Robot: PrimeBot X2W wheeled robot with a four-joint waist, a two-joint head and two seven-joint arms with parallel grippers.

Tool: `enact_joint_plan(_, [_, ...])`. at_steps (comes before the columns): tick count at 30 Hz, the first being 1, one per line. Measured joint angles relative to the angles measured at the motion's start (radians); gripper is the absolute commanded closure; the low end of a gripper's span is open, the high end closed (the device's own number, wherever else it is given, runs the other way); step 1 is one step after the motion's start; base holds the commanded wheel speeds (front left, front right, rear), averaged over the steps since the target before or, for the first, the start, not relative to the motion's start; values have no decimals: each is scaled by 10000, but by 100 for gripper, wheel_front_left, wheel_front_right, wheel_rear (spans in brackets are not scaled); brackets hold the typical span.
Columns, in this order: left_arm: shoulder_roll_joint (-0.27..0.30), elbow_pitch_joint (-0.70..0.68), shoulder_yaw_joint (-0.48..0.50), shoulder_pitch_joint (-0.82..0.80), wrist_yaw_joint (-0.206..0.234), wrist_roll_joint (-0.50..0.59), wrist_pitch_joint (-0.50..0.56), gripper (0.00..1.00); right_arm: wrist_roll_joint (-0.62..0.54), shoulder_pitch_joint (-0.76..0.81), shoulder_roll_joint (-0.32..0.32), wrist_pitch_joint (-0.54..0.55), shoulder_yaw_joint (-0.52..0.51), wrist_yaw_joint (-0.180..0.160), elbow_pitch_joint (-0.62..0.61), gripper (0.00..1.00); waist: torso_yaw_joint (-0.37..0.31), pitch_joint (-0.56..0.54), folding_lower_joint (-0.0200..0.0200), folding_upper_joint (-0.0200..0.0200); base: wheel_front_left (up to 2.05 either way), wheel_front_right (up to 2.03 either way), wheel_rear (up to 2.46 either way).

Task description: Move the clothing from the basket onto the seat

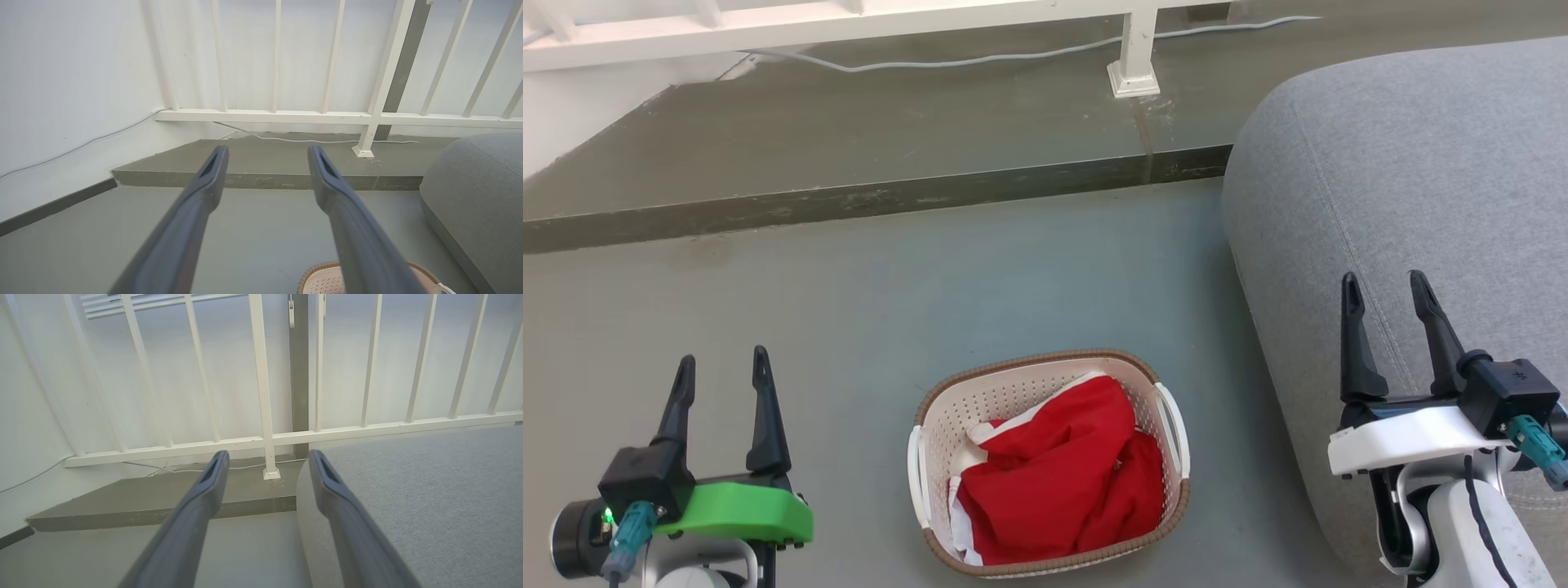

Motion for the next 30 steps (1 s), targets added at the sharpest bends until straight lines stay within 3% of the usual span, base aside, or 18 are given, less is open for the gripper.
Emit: enact_joint_plan(30, [-67,-731,-146,495,44,205,151,0,52,-11,0,0,27,-58,-132,0,-38,273,0,0,0,0,0])
